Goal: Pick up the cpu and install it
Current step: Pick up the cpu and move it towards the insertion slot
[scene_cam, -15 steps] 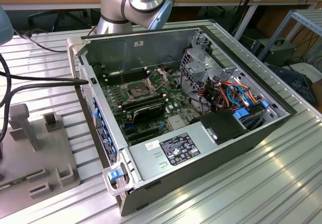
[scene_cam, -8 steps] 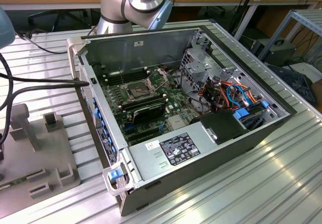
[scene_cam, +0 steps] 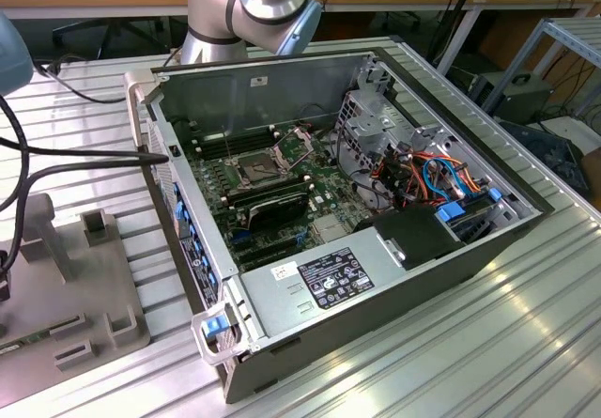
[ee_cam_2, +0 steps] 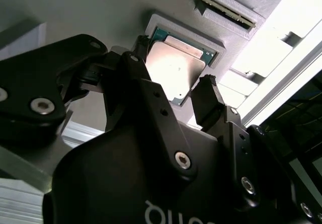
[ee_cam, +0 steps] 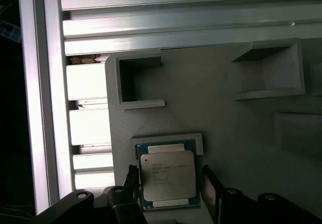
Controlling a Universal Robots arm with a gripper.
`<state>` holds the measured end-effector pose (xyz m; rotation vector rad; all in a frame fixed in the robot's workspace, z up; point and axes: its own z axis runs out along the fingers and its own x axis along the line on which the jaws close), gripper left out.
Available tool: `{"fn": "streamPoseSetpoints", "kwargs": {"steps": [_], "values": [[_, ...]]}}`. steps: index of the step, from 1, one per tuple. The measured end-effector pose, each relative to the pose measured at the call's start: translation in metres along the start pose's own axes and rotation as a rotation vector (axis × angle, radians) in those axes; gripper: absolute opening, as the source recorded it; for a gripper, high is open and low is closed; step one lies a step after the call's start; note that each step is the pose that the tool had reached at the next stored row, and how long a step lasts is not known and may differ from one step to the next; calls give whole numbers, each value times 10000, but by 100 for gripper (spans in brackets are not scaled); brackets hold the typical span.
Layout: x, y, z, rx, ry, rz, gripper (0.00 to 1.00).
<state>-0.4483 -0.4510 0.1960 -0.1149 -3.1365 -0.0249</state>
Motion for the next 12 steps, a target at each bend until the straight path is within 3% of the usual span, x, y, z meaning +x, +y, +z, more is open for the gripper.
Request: {"fn": "streamPoseSetpoints", "kwargs": {"steps": [12], "values": [[0, 0, 38, 5, 0, 0, 62]]}}
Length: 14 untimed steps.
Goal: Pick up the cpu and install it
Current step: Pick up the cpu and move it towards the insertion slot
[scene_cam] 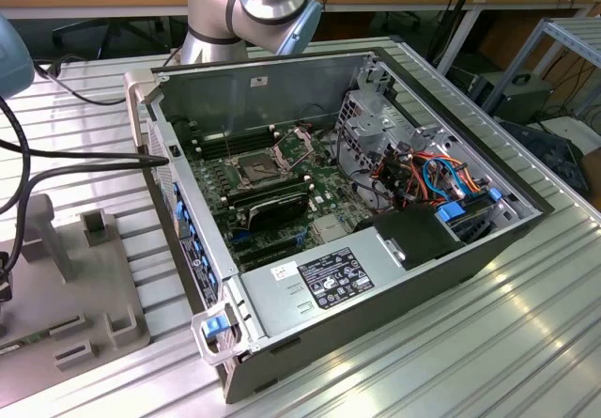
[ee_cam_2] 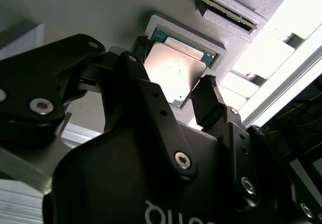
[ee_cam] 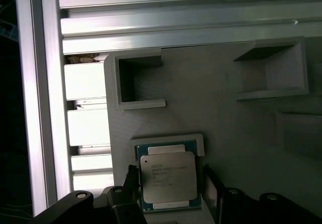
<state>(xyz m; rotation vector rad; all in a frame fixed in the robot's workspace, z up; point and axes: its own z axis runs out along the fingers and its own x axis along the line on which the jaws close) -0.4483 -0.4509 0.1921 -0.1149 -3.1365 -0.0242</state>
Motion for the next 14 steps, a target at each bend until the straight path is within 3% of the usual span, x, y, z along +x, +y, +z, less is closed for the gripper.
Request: {"fn": "streamPoseSetpoints", "kwargs": {"steps": [14], "values": [[-1, 0, -5, -3, -5, 0, 62]]}}
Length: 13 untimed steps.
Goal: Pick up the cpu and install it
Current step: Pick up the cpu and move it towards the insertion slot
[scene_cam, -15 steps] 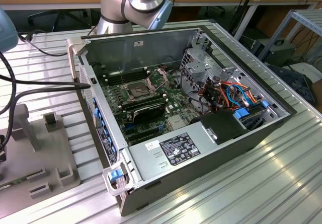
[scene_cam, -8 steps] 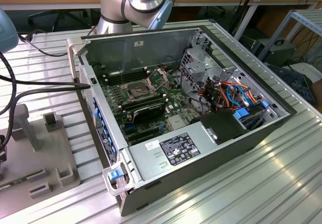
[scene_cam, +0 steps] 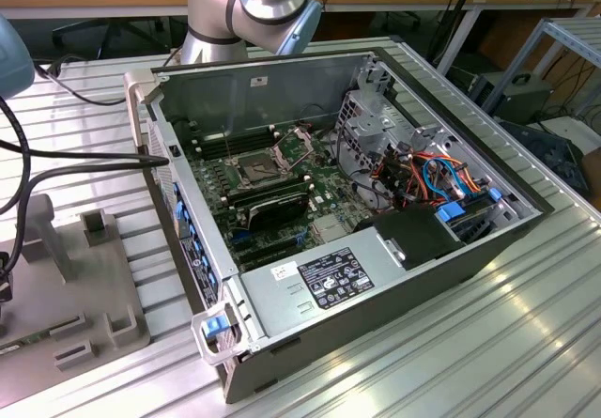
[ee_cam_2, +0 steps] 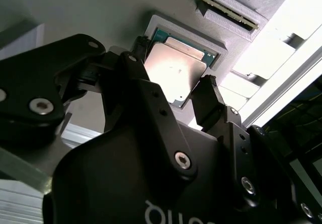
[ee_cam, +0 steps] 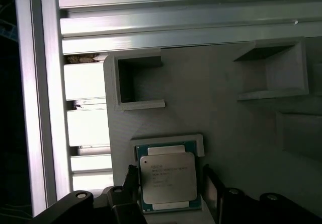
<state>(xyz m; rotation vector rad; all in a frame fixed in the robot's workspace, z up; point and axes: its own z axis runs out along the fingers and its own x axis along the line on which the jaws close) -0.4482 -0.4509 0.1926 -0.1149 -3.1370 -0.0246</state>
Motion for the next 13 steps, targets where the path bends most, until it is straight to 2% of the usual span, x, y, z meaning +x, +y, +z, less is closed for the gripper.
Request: {"fn": "streamPoseSetpoints", "kwargs": {"steps": [7, 11, 13], "values": [[0, 0, -5, 3, 3, -29, 62], [1, 0, -6, 4, 11, -441, 62], [1, 0, -5, 3, 11, -477, 62]]}}
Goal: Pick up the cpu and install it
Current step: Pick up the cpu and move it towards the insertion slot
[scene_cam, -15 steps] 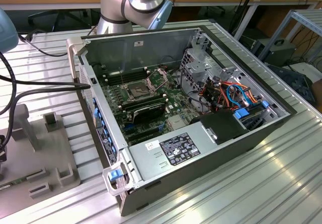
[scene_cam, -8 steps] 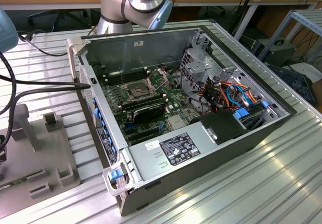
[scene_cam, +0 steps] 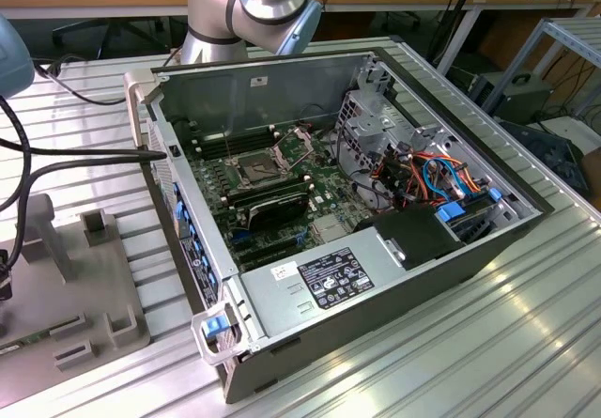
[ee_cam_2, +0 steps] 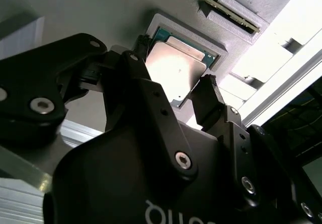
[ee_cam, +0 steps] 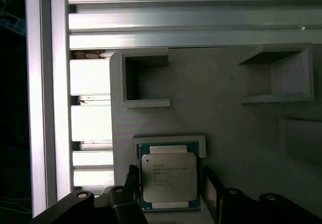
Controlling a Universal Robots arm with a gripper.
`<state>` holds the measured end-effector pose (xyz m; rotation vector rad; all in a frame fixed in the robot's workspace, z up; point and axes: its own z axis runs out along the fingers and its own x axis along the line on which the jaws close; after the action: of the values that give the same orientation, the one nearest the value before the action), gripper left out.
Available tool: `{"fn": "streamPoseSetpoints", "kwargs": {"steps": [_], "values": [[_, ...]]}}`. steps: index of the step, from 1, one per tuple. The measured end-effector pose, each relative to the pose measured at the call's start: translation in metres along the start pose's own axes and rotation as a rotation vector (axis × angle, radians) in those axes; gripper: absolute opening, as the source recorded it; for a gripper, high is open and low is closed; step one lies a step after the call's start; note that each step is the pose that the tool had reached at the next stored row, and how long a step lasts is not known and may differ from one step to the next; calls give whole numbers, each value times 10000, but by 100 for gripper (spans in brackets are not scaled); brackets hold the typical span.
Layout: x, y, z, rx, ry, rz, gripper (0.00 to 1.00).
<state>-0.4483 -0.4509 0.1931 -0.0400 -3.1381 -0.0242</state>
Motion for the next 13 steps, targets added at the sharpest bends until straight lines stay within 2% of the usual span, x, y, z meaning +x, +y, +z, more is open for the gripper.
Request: {"fn": "streamPoseSetpoints", "kwargs": {"steps": [9, 13], "values": [[1, 2, 14, 0, 0, -1, 62], [1, 26, 14, 0, -1, -1, 62]]}}
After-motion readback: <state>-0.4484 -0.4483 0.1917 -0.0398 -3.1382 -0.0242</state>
